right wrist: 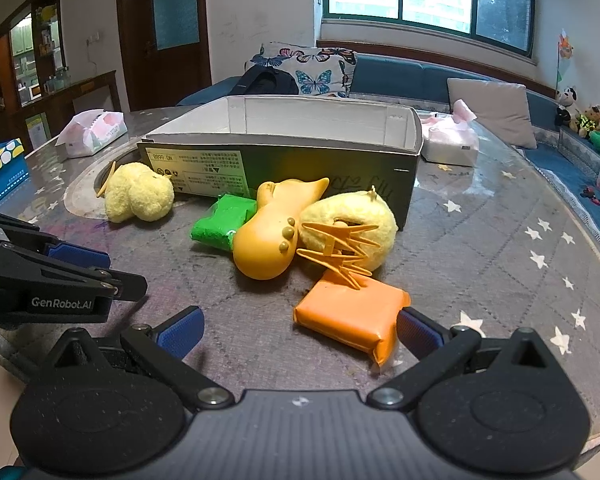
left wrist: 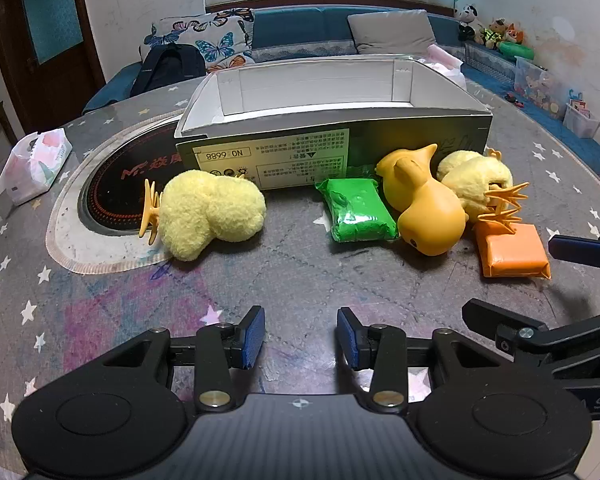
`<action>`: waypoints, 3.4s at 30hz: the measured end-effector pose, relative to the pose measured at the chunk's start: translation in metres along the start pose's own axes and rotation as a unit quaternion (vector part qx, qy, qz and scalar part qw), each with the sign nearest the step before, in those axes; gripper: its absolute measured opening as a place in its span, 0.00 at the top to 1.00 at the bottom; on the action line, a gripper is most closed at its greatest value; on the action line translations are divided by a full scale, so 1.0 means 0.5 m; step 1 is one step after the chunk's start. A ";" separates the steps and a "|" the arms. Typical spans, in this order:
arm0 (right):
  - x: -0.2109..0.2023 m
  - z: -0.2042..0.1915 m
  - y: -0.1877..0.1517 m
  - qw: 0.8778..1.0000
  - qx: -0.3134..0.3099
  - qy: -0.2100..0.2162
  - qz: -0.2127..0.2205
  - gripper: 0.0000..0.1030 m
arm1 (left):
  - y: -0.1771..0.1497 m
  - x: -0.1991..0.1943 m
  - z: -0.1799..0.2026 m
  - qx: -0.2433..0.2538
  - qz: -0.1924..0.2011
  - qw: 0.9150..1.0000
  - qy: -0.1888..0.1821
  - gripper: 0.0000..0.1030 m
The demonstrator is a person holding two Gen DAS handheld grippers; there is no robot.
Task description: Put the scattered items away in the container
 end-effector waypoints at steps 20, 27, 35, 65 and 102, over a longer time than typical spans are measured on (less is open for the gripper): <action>0.007 -0.005 0.005 1.000 -0.006 0.006 -0.003 0.00 | 0.010 0.010 0.000 -0.002 0.004 1.000 -0.006 0.59; 0.009 0.008 0.006 1.000 0.001 -0.003 -0.003 0.00 | 0.024 0.013 0.006 0.002 0.007 1.000 -0.014 0.59; 0.009 0.043 0.006 1.000 0.009 -0.020 -0.003 0.00 | 0.041 0.017 0.037 0.016 0.010 0.999 -0.040 0.59; 0.060 0.096 0.045 0.999 0.035 0.014 0.013 0.14 | 0.204 0.058 0.141 0.060 0.006 0.976 -0.208 0.59; 0.085 0.128 0.055 0.998 0.046 0.045 0.005 0.37 | 0.223 0.170 0.175 -0.012 -0.120 0.948 -0.294 0.57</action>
Point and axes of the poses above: each gripper's, at about its wrist camera, not at the fingertips, and x roughly the way its jaws point, z to its right, y to its top, the point moved 2 cm from there along x, roughly the way its jaws point, and after that the axes turned 7 degrees about z, right-handed, at the moved point
